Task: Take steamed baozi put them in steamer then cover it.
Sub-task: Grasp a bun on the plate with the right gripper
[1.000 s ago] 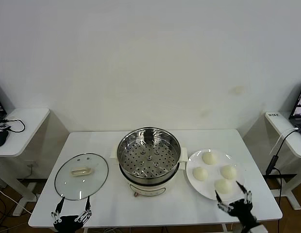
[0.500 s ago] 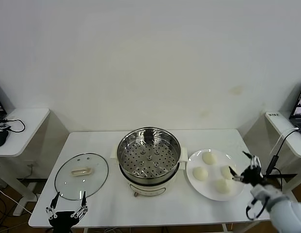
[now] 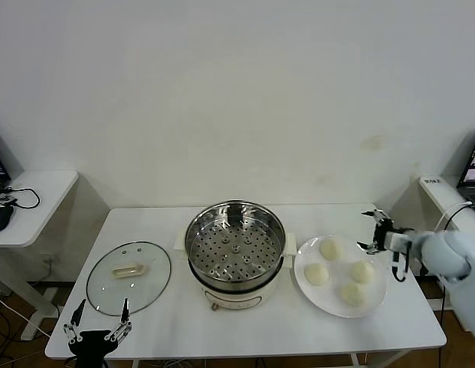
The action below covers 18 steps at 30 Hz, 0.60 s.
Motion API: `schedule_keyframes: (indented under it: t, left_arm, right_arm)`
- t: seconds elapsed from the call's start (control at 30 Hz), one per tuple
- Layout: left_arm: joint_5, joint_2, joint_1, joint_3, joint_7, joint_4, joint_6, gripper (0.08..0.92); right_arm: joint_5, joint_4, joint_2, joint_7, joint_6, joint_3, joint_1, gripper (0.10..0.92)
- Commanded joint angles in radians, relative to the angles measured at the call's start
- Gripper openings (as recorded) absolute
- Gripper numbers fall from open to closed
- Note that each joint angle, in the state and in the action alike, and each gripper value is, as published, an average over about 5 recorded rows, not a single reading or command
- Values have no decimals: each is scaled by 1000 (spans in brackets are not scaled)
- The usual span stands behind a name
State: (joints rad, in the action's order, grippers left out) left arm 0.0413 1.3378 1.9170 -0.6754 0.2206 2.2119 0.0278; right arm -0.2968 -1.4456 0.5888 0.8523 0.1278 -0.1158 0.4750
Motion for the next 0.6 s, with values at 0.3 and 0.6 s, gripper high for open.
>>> schedule_keyframes:
  t: [0.3,0.6]
  left_arm:
    - [-4,3,-14,-10,-2,-4,-2,823]
    - [-2,6,-14,-21,-3,-4,-2,823]
  right_arm:
    - [19,287,160,183,-1,-574,-442,823]
    - [-22,345,218,144,1,-564,-405,823]
